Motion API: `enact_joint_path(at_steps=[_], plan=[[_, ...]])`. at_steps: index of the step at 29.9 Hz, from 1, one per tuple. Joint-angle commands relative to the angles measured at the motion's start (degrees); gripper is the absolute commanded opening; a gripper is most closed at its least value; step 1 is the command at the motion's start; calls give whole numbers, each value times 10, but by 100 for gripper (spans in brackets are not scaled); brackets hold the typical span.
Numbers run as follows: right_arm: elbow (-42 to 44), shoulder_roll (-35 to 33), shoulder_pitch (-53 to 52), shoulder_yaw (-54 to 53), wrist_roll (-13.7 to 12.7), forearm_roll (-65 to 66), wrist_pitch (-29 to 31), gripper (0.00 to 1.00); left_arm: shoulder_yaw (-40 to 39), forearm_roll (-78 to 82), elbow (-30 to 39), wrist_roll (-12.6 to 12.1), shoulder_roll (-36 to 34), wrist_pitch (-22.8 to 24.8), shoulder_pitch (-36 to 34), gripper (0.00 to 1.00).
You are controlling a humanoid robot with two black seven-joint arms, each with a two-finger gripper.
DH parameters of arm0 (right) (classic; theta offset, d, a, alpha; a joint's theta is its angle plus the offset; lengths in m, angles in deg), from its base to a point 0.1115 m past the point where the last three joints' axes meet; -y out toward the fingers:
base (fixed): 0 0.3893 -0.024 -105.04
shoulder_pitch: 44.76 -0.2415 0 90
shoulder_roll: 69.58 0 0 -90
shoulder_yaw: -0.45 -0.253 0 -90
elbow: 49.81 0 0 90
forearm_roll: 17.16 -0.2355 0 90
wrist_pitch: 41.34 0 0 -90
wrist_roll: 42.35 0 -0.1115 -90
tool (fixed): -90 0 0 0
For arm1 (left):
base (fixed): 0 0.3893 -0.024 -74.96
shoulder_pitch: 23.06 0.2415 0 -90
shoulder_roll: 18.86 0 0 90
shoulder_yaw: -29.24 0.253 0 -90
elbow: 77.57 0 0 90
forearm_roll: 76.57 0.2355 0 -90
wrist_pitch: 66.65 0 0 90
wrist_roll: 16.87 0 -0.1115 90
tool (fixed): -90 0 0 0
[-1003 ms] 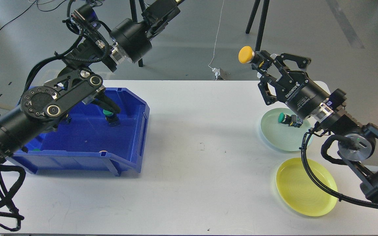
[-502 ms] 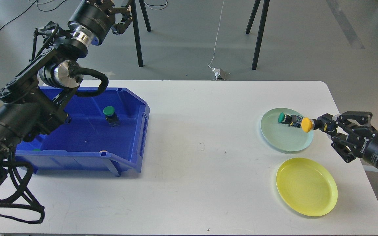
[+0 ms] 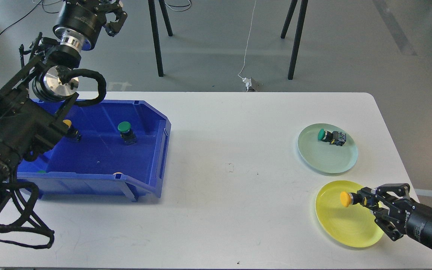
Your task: Pass button and place on color plate
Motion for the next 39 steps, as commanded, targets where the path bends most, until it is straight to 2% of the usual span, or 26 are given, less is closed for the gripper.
enact_joint_path(at_steps=[1,8,10,13,17,24,30,33,39], plan=[[26,28,-4,17,0,1,-4,17,2,1,0,0,-1,1,-1,100],[45,51,-9,12,-1,1,-7,20,5,3,-1,0,0,4,1,100],[55,52,-12,13,-1,-1,-14,28,5,3,-1,0,0,5,4,100],[74,54,-13,9,-1,-10,-19,47,6,3,-1,0,-1,5,4,100],[75,60,-17,9,-1,-11,-16,56,7,4,-1,-1,-2,3,4,100],[57,52,-18,1,1,-16,-11,65,8,5,0,-2,-6,5,4,100],[38,41,-15,-110,12,-22,35,94,8,5,-1,-1,-8,5,4,100],[38,42,-15,-190,11,-49,87,96,8,5,-1,-2,-8,2,4,100],[45,50,-46,-311,14,-95,89,99,8,5,-10,-2,-7,5,4,100]])
